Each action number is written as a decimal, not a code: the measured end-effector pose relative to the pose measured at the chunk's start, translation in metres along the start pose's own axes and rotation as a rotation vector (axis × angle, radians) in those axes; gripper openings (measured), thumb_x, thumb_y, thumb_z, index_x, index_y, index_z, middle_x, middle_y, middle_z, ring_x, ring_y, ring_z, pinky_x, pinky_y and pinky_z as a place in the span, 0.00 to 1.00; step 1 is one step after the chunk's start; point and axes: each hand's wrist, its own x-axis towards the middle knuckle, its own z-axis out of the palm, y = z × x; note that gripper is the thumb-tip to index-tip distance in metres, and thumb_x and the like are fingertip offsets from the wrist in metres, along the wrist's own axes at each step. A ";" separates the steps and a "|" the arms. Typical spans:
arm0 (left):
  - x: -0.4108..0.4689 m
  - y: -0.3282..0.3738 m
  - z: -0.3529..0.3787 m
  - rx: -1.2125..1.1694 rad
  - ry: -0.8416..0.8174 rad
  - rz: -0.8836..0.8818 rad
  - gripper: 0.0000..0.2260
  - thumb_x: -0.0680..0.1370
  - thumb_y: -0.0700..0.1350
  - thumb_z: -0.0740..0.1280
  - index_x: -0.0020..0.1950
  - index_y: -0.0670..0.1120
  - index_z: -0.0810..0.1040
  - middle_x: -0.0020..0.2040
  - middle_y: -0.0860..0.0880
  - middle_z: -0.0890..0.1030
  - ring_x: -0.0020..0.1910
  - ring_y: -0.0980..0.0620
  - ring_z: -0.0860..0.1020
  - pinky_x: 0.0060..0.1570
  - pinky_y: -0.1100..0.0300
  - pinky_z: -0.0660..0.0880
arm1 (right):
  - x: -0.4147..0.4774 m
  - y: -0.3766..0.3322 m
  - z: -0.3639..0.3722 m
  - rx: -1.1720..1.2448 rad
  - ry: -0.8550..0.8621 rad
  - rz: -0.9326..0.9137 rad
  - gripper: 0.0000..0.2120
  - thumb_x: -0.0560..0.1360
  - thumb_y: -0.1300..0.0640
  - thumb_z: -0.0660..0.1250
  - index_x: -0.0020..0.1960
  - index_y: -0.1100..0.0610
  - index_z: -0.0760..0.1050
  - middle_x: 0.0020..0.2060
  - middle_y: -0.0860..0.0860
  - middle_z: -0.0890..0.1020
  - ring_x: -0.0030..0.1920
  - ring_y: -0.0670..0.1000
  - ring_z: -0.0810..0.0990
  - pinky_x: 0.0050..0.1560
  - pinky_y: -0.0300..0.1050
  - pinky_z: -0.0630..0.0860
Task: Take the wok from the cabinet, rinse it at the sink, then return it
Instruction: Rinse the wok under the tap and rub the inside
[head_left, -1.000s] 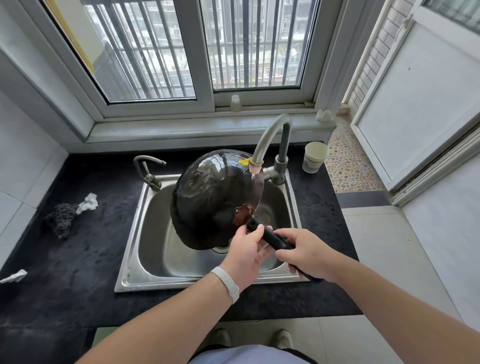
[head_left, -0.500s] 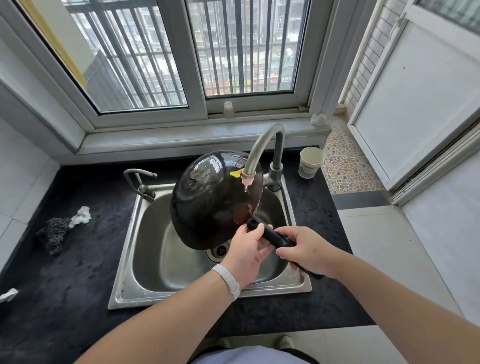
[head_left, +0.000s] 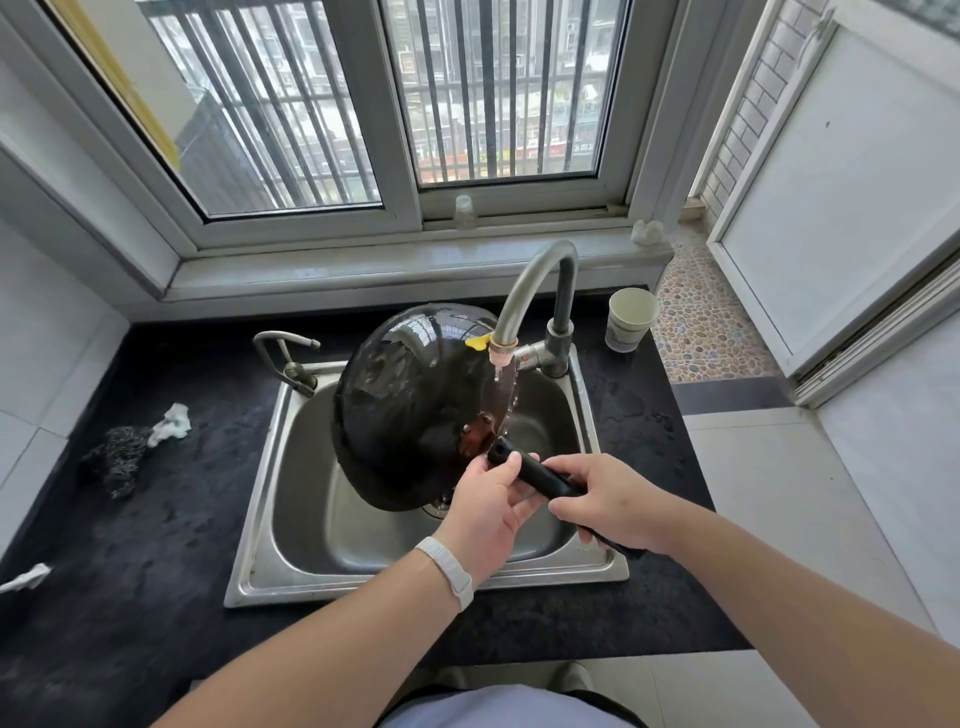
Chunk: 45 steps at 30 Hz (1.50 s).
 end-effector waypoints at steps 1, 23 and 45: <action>-0.002 -0.002 -0.003 0.003 0.002 -0.005 0.13 0.83 0.38 0.62 0.68 0.39 0.71 0.58 0.38 0.81 0.56 0.42 0.83 0.50 0.48 0.83 | -0.001 0.000 0.002 -0.005 -0.006 0.002 0.16 0.77 0.62 0.67 0.61 0.50 0.79 0.35 0.49 0.79 0.29 0.50 0.80 0.29 0.39 0.76; -0.036 -0.049 -0.040 0.113 -0.022 -0.128 0.09 0.84 0.40 0.61 0.64 0.43 0.74 0.57 0.40 0.83 0.52 0.42 0.85 0.51 0.49 0.82 | -0.050 0.026 0.055 0.087 -0.030 0.157 0.14 0.78 0.61 0.66 0.59 0.45 0.78 0.36 0.54 0.81 0.29 0.50 0.79 0.33 0.52 0.80; -0.026 -0.053 -0.012 0.498 -0.125 -0.125 0.10 0.82 0.42 0.64 0.64 0.45 0.75 0.57 0.44 0.83 0.51 0.47 0.86 0.54 0.50 0.82 | -0.084 0.032 0.053 0.397 0.135 0.281 0.13 0.77 0.64 0.67 0.58 0.52 0.81 0.32 0.50 0.80 0.30 0.51 0.78 0.29 0.44 0.77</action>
